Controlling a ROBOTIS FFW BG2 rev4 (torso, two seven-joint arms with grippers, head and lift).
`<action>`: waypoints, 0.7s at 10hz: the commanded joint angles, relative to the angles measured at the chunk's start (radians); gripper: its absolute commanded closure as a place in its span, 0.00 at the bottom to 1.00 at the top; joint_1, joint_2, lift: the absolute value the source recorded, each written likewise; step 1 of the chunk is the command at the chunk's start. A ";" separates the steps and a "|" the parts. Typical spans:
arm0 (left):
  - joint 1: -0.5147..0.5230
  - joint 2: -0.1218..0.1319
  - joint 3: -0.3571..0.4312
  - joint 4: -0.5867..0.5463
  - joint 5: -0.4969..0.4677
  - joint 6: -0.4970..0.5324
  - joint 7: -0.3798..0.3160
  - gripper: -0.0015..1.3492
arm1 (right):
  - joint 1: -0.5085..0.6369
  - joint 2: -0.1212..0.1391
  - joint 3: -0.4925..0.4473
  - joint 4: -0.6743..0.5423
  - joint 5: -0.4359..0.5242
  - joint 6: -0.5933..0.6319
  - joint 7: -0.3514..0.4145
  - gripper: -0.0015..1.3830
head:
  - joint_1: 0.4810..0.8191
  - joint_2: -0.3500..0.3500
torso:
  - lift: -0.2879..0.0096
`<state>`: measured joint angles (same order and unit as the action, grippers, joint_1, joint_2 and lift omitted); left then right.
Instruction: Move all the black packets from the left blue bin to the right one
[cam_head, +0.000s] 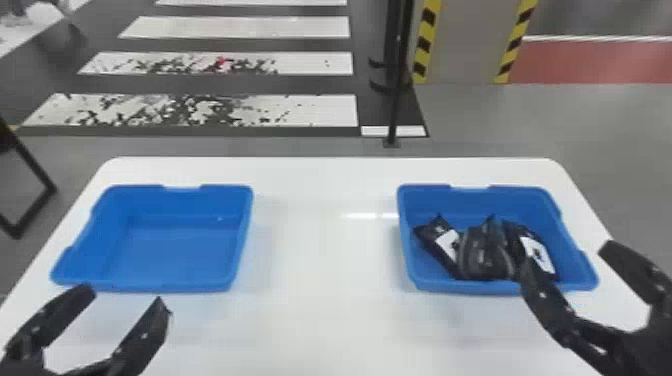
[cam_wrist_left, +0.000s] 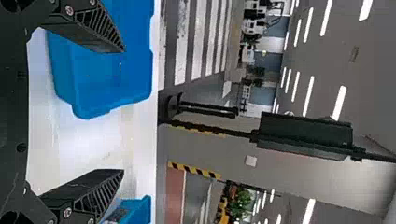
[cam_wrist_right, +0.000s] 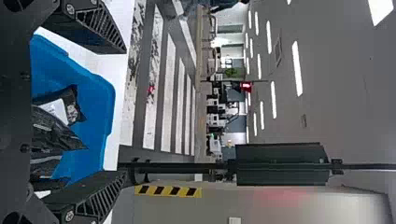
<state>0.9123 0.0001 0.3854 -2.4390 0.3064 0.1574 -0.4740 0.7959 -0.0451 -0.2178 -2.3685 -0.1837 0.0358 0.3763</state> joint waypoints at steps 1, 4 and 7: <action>0.050 -0.003 0.037 -0.039 -0.047 -0.059 0.012 0.10 | 0.120 0.022 0.000 -0.058 0.018 -0.031 -0.002 0.08 | 0.63 0.60 | 0.50; 0.104 -0.003 0.011 -0.066 -0.079 -0.096 0.084 0.10 | 0.171 0.028 0.014 -0.085 0.022 -0.053 -0.002 0.08 | 0.63 0.68 | 0.50; 0.101 -0.003 -0.017 -0.066 -0.065 -0.074 0.092 0.10 | 0.154 0.022 0.028 -0.067 0.022 -0.053 -0.002 0.08 | 0.63 0.68 | 0.50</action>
<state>1.0138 0.0000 0.3730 -2.5046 0.2377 0.0798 -0.3814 0.9532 -0.0200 -0.1948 -2.4404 -0.1608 -0.0172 0.3742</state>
